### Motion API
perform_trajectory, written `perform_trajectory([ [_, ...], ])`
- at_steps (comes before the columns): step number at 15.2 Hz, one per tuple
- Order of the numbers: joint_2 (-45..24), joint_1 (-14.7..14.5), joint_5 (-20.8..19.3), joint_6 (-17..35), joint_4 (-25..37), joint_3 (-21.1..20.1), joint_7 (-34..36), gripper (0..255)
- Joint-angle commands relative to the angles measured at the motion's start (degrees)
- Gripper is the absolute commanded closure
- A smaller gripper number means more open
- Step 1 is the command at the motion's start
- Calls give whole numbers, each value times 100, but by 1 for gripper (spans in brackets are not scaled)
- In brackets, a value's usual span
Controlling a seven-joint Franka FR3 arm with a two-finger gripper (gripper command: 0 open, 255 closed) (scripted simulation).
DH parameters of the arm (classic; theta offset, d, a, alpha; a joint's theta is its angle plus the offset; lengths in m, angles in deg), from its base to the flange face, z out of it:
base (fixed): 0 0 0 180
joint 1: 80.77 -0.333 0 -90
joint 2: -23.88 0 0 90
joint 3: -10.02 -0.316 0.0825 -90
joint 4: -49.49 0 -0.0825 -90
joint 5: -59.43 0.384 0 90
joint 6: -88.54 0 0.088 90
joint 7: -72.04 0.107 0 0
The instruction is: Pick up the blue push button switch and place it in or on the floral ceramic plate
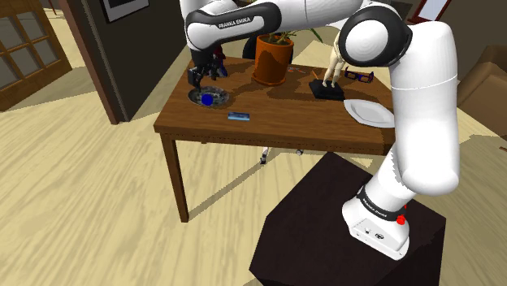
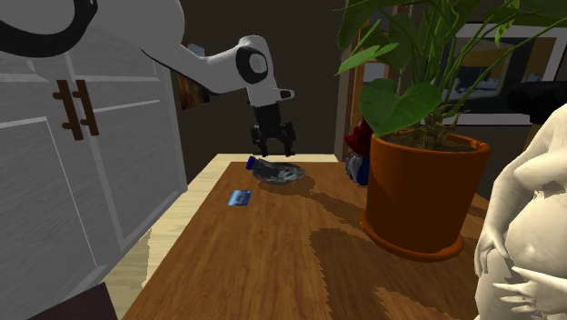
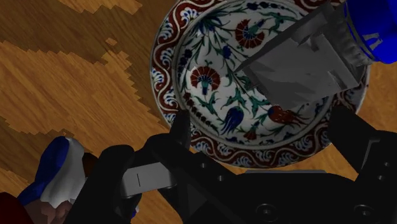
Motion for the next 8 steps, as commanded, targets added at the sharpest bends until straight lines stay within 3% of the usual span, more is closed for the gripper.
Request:
perform_trajectory([
  [1, 0, 0, 0, 0, 0, 0, 0, 0],
  [2, 0, 0, 0, 0, 0, 0, 0, 255],
  [8, 0, 0, 0, 0, 0, 0, 0, 255],
])
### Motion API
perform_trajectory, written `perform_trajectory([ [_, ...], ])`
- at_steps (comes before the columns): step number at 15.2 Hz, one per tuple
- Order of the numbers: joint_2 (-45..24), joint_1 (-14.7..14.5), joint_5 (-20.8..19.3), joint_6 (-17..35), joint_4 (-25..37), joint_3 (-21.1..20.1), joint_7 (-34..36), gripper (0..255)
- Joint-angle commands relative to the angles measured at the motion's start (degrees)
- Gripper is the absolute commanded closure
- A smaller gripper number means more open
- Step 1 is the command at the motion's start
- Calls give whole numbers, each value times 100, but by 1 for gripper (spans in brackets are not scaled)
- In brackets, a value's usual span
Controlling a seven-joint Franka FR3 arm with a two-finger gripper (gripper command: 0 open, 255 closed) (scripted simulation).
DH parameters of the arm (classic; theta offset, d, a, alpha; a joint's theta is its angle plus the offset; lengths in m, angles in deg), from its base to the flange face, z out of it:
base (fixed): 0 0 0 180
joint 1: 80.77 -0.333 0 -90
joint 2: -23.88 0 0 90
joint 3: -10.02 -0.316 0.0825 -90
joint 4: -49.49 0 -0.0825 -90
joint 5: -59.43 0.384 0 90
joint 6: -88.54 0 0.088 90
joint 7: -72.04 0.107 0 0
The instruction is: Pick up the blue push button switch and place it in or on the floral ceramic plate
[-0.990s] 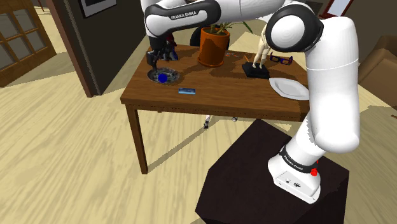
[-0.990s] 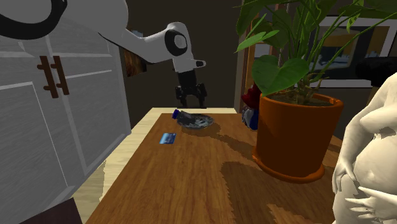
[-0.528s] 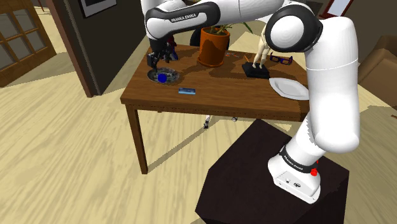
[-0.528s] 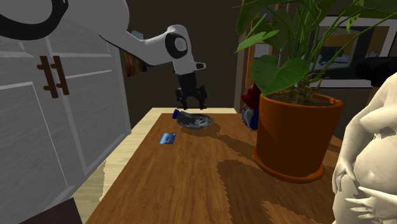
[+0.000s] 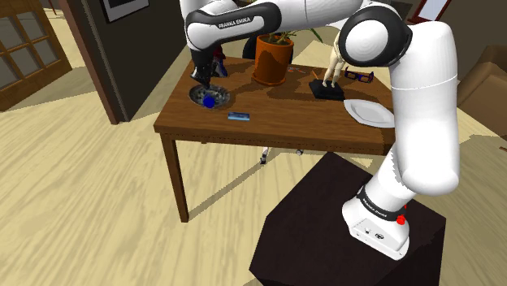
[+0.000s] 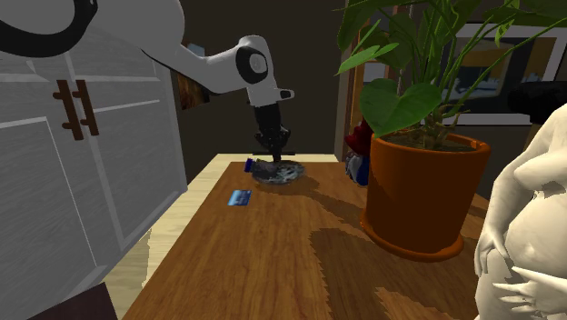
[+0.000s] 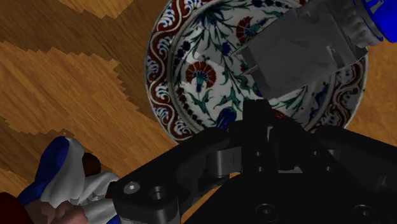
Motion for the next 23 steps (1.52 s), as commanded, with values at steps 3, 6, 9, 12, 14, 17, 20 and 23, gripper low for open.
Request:
perform_trajectory([
  [3, 0, 0, 0, 0, 0, 0, 0, 255],
  [6, 164, 66, 959, -362, -118, 113, 1929, 0],
  [9, 541, 116, 2102, -221, -670, 231, 4158, 0],
  [12, 489, 100, 2111, -18, -819, 224, 4149, 0],
  [14, 448, 90, 2117, 115, -911, 219, 4144, 0],
  [17, 391, 78, 2125, 283, -1020, 213, 4137, 0],
  [20, 389, 78, 2125, 282, -1018, 213, 4137, 0],
  [23, 389, 78, 2125, 282, -1018, 213, 4137, 0],
])
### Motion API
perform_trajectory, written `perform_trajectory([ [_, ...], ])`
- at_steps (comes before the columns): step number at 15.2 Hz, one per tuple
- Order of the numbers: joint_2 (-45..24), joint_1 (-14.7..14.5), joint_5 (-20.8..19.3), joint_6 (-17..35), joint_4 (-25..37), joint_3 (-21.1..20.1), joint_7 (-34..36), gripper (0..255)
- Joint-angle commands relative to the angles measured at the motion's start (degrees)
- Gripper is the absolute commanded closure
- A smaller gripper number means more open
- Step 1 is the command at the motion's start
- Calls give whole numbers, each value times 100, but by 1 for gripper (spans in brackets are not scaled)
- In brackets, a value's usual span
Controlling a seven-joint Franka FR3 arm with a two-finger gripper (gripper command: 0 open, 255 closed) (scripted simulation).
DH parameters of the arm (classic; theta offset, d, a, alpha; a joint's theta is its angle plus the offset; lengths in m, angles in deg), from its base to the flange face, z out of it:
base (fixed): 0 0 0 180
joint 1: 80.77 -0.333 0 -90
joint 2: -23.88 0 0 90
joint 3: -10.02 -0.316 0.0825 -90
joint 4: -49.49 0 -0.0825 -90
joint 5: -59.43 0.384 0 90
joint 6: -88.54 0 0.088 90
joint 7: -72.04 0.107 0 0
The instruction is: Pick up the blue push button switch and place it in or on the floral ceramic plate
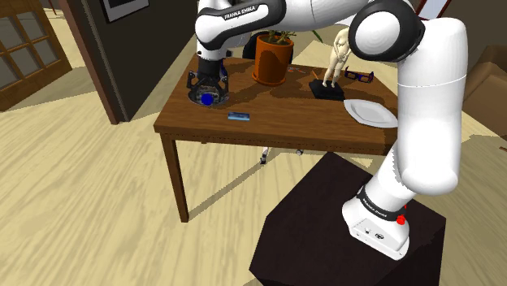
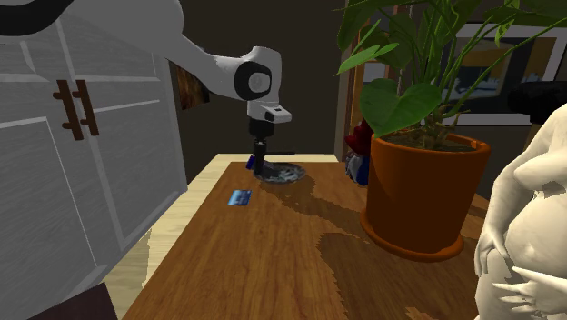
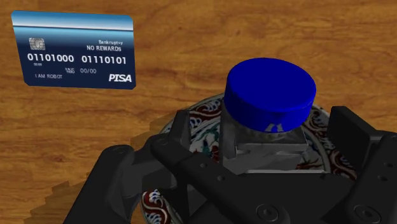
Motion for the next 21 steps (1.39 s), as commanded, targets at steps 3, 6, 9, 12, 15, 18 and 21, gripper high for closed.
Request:
perform_trajectory([
  [3, 0, 0, 0, 0, 0, 0, 0, 255],
  [6, 0, 0, 0, -1, 1, 0, 0, 255],
  [9, -4, 1, 0, -1, 5, 0, -2, 255],
  [12, 25, 0, -4, -62, 39, 1, 8, 255],
  [15, 90, 2, -15, -258, 170, 5, 34, 255],
  [18, 146, 3, -25, -458, 315, 8, 60, 255],
  [21, 192, 6, -35, -664, 477, 10, 86, 255],
])
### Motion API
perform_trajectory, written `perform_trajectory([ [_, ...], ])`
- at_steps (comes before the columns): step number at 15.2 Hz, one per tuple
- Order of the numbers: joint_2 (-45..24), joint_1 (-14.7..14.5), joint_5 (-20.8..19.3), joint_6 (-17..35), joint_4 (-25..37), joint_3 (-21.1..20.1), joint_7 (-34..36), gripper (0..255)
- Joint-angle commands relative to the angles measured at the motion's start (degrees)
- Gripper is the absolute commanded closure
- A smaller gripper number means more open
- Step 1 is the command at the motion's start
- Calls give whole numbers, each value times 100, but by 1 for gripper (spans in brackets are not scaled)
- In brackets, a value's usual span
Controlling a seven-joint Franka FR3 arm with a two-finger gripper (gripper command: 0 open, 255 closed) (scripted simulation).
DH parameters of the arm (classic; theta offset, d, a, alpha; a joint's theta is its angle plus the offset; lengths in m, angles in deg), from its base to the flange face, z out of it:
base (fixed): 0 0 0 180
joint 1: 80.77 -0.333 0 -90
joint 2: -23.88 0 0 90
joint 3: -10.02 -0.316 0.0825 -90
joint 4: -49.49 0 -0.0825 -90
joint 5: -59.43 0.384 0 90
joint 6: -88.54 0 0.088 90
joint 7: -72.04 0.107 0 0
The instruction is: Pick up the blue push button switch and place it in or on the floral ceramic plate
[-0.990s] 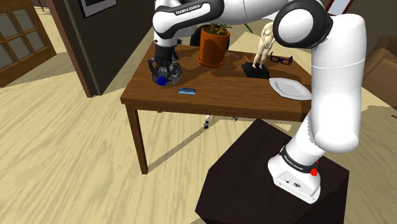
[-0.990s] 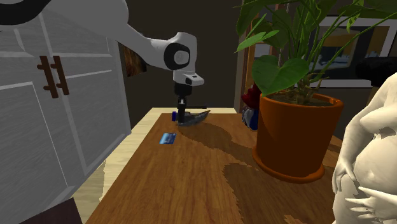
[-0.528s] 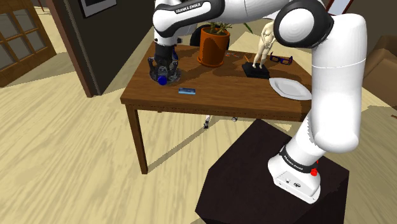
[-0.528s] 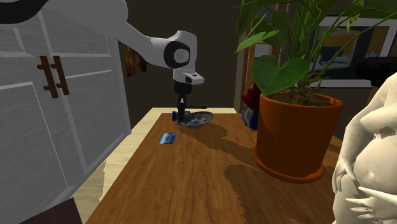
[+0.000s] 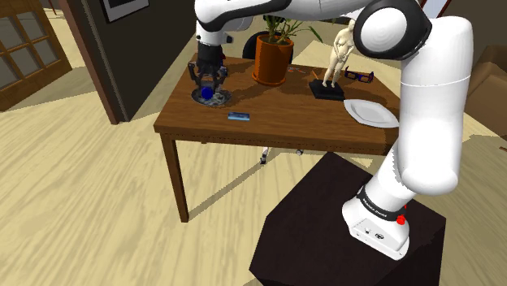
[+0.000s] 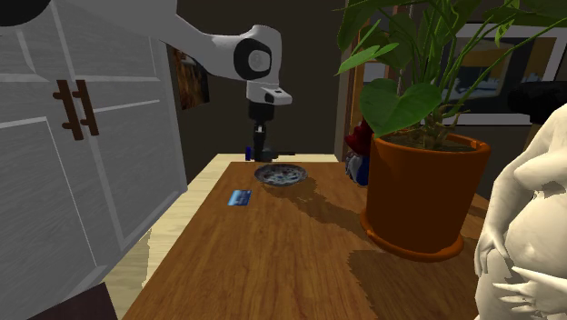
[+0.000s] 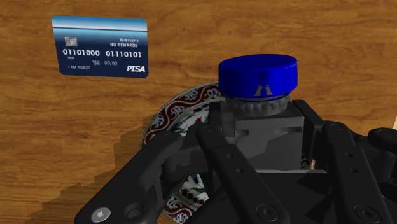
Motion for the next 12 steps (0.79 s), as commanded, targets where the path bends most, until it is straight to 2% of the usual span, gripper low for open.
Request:
perform_trajectory([
  [1, 32, -2, -7, -140, 110, 0, 22, 255],
  [8, 80, 5, -24, -620, 545, 3, 80, 255],
  [12, -735, 310, 12, -1206, 1903, 81, -213, 255],
])
